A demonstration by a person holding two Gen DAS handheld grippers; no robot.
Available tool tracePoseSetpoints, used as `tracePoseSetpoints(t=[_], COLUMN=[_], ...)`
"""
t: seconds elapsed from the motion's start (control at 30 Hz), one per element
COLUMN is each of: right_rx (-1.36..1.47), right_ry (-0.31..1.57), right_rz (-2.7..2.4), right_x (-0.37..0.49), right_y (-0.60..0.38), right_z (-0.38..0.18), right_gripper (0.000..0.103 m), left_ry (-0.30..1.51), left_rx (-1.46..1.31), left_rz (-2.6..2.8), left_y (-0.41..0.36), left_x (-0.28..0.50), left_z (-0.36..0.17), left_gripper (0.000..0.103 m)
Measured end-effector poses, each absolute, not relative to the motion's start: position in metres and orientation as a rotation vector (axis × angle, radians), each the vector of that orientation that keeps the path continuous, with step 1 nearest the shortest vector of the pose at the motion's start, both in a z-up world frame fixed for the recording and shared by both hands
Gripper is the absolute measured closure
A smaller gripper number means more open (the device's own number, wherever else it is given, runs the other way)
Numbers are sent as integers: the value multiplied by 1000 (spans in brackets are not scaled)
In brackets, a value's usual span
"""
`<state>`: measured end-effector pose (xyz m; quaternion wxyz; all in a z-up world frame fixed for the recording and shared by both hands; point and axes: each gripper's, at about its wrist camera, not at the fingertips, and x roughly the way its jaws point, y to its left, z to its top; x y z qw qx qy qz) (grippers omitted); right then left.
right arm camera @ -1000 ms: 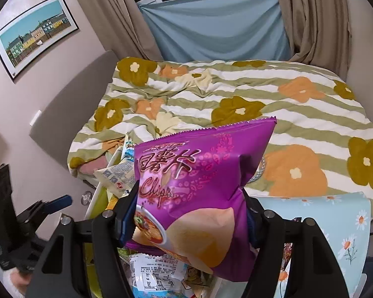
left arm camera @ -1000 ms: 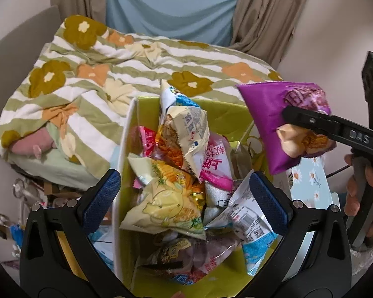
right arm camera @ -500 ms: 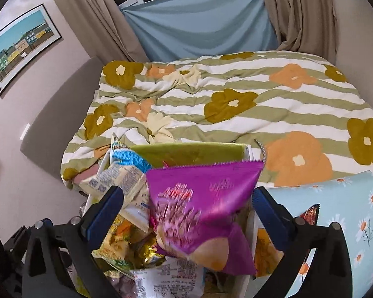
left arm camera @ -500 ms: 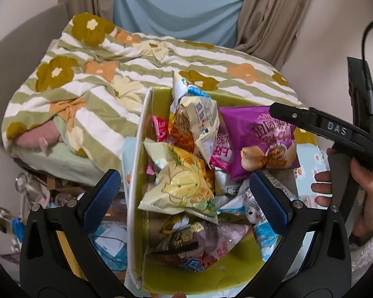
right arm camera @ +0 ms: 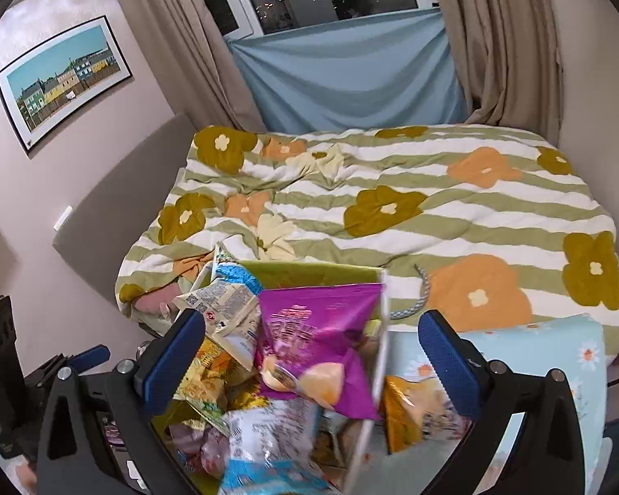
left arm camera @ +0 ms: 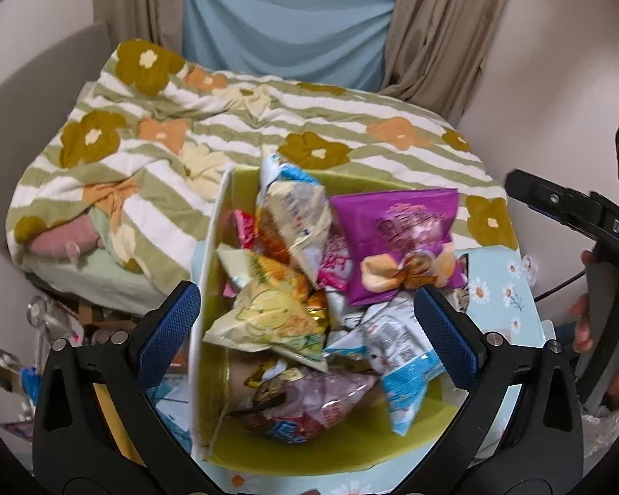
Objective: Organize snacks
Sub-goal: 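Move both tools to the last two items on the table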
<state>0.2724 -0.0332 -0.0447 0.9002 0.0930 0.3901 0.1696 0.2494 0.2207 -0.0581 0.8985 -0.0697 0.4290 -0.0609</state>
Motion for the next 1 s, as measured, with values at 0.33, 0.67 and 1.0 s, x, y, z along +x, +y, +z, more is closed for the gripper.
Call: tracePoseSetpoints(t=[0.33,0.67,1.0], right_rx=[172,191,288], right_ry=[796,876,971], right_rz=[316,233,98], right_x=[242,217,180], right_y=[-108,-194,-245], right_z=[-32,-62,-122], right_gripper=[0,0,0], left_ry=[870,929,1111], left_rx=[-85,145,514], left_rz=[-181,-283,-475], left_y=[146,27,-75], left_x=[250,268,309], left_z=[-47,-55,-109], left_gripper=[0,0,0])
